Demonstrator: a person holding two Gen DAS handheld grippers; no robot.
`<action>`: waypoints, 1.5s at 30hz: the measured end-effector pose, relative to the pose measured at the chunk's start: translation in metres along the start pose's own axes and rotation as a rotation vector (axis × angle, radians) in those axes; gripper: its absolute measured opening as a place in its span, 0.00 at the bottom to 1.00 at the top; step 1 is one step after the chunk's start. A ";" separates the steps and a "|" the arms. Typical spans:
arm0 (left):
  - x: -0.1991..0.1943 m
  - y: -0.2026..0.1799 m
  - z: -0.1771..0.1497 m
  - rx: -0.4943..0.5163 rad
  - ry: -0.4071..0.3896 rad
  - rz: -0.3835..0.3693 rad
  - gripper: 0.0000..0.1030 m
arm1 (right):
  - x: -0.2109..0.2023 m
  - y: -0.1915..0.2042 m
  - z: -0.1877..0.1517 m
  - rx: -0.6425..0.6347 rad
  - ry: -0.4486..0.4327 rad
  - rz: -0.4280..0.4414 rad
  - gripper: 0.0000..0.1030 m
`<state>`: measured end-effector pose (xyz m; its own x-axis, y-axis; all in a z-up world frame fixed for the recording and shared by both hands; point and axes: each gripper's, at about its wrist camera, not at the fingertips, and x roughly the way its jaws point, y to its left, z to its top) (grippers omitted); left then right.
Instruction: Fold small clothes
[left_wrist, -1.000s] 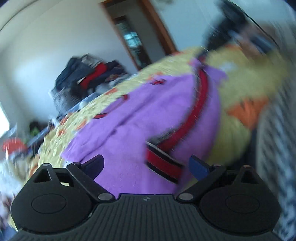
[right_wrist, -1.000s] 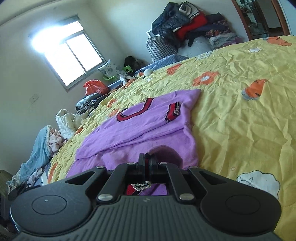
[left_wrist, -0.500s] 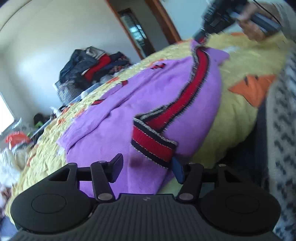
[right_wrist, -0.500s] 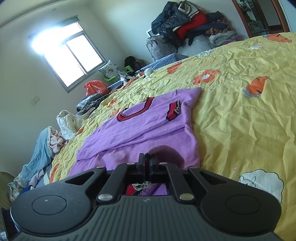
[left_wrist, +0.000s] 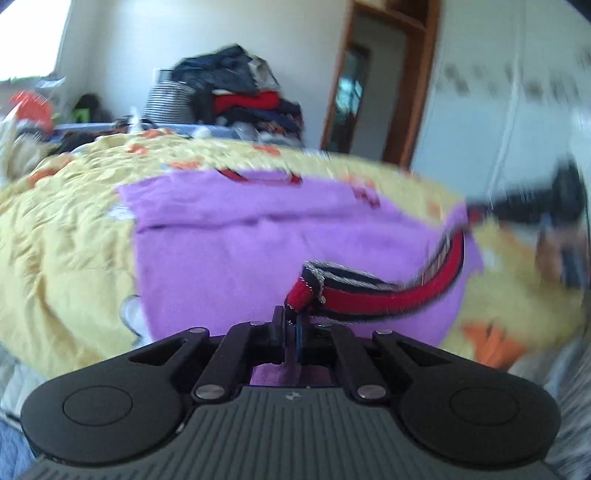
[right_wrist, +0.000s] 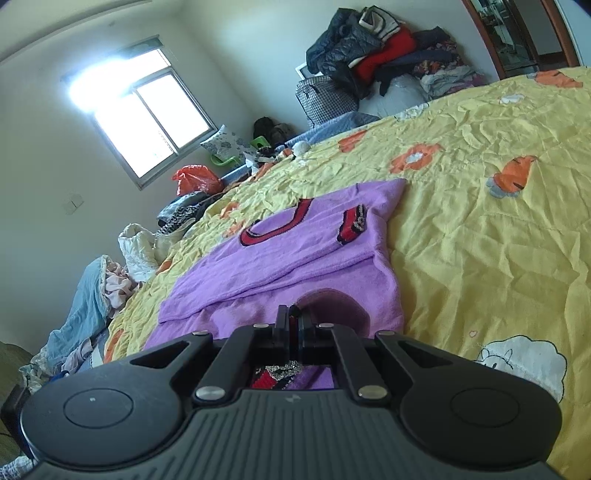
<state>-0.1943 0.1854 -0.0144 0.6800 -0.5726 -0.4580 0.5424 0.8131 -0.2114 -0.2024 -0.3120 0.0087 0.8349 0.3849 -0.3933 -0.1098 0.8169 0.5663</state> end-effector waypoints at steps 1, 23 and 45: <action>-0.008 0.007 0.005 -0.051 -0.017 -0.025 0.07 | -0.005 0.003 0.001 0.002 -0.017 0.013 0.04; 0.130 0.192 0.140 -0.481 0.057 -0.101 0.06 | 0.188 -0.053 0.120 0.103 0.010 -0.068 0.04; 0.178 0.238 0.155 -0.579 0.193 -0.063 0.31 | 0.216 -0.078 0.145 0.075 0.062 -0.164 0.97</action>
<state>0.1323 0.2606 -0.0121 0.5243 -0.6358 -0.5664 0.1850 0.7344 -0.6531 0.0644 -0.3552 -0.0150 0.8032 0.2765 -0.5277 0.0679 0.8375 0.5422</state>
